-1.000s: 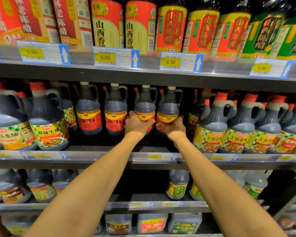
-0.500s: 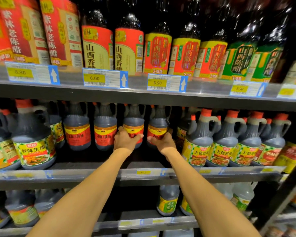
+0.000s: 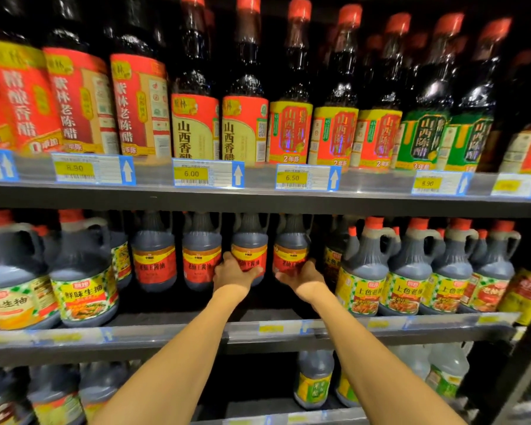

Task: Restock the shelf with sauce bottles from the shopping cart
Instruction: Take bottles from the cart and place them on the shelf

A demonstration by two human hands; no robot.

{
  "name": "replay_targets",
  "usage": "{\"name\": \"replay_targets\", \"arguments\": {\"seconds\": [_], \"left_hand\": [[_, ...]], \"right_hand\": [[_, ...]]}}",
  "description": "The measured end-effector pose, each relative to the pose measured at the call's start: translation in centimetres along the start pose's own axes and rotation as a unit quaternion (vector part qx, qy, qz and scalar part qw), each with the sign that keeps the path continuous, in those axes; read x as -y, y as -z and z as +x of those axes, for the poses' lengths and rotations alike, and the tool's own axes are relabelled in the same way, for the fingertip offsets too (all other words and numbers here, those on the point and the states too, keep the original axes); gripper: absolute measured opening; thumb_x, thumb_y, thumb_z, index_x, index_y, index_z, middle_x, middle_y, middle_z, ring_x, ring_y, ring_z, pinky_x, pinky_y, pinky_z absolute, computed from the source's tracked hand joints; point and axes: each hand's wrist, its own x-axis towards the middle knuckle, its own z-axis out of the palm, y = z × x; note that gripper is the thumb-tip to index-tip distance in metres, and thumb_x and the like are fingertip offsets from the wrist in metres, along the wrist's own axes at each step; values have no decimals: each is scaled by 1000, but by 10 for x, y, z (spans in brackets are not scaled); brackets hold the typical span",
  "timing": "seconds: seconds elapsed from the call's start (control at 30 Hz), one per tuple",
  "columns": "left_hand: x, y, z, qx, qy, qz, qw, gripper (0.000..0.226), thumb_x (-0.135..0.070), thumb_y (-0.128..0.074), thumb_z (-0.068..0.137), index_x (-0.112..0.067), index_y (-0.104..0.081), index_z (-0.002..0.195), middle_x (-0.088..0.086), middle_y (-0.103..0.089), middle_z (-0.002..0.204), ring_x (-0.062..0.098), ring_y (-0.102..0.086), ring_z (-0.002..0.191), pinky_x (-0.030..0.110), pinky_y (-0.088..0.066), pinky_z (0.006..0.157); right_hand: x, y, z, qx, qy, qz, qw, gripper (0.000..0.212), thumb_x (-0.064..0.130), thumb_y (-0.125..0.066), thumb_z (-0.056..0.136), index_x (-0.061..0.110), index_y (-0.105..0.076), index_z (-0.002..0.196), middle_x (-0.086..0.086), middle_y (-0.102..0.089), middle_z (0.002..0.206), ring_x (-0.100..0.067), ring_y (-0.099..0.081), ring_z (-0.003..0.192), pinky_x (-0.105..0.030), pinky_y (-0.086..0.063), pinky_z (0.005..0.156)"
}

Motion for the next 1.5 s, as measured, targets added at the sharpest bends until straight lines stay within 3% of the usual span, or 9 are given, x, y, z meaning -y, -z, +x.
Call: {"name": "replay_targets", "arguments": {"seconds": [0.23, 0.4, 0.57, 0.73, 0.9, 1.03, 1.13, 1.27, 1.5], "left_hand": [[-5, 6, -8, -1, 9, 21, 1000, 73, -39, -79, 86, -5, -41, 140, 21, -54, 138, 43, -51, 129, 49, -45, 101], [0, 6, -7, 29, 1, 56, 998, 72, -41, -78, 87, -6, -43, 139, 19, -58, 136, 41, -56, 126, 46, -48, 101], [15, 36, -19, 123, -62, 153, 979, 66, -40, -66, 96, -11, -38, 148, 16, -51, 142, 37, -54, 128, 41, -48, 103], [41, 96, -43, 226, -199, 279, 912, 81, -61, -53, 98, -8, -34, 156, 16, -47, 153, 33, -47, 138, 47, -44, 110], [66, 167, -81, 202, -254, 387, 863, 83, -71, -42, 96, -9, -41, 152, 12, -46, 153, 32, -44, 140, 51, -42, 111], [104, 225, -110, 182, -256, 410, 856, 76, -67, -43, 98, -6, -47, 143, 14, -52, 144, 33, -48, 133, 49, -44, 107], [145, 272, -134, 163, -268, 427, 848, 79, -68, -37, 99, -9, -40, 151, 13, -45, 152, 31, -43, 137, 46, -42, 109], [198, 343, -162, 135, -203, 452, 858, 84, -70, -30, 100, -12, -26, 160, 10, -35, 162, 29, -35, 146, 44, -36, 117], [307, 481, -230, 58, -30, 481, 874, 87, -75, -33, 96, -13, -32, 157, 10, -36, 161, 30, -36, 147, 48, -36, 117]], "right_hand": [[-3, 2, -15, 14, -5, -7, 1000, 87, 39, -79, 87, 10, -31, 153, -16, -51, 150, -35, -48, 138, -35, -41, 107], [-7, 6, -30, 4, 39, -51, 998, 75, 40, -75, 90, 10, -39, 148, -14, -55, 144, -34, -53, 132, -30, -42, 98], [1, 5, -48, 69, 49, -200, 976, 59, 54, -68, 91, 4, -54, 121, -18, -61, 127, -33, -62, 108, -38, -53, 89], [22, -16, -84, 139, 123, -280, 942, 82, 66, -54, 94, 7, -41, 149, -14, -49, 150, -32, -52, 133, -44, -46, 108], [43, -49, -134, 137, 164, -334, 918, 88, 73, -43, 94, 13, -32, 157, -13, -46, 153, -33, -49, 136, -46, -45, 108], [63, -76, -176, 131, 186, -381, 896, 83, 73, -41, 94, 16, -35, 154, -12, -47, 151, -34, -47, 136, -46, -42, 109], [84, -104, -211, 124, 207, -402, 883, 88, 75, -37, 95, 20, -19, 161, -12, -36, 159, -33, -35, 146, -47, -38, 114], [126, -158, -256, 133, 263, -415, 861, 91, 76, -34, 95, 19, -13, 163, -12, -30, 164, -32, -34, 148, -48, -41, 112], [212, -296, -327, 240, 386, -432, 779, 91, 76, -32, 95, 18, -15, 163, -15, -30, 163, -37, -40, 143, -53, -43, 109]]}}
